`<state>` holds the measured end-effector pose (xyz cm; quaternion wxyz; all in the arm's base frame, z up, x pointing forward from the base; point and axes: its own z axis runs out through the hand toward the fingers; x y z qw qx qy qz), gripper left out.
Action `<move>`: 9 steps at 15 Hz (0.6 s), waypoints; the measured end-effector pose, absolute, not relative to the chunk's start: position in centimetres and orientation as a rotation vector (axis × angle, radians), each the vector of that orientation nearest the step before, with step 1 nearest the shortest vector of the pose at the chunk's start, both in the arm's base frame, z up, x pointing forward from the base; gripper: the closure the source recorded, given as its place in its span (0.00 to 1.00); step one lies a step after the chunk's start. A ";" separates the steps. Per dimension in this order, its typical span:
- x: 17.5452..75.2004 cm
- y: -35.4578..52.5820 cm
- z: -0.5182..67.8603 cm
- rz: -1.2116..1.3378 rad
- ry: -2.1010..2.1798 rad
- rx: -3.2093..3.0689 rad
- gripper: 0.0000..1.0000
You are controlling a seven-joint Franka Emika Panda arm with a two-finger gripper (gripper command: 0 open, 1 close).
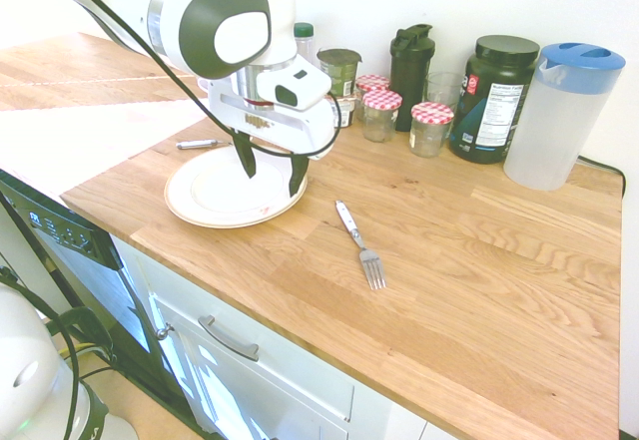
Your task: Put the fork into the plate
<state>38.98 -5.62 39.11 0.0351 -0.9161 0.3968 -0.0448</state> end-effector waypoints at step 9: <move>40.4 -14.0 37.9 -0.200 0.942 -2.968 0.00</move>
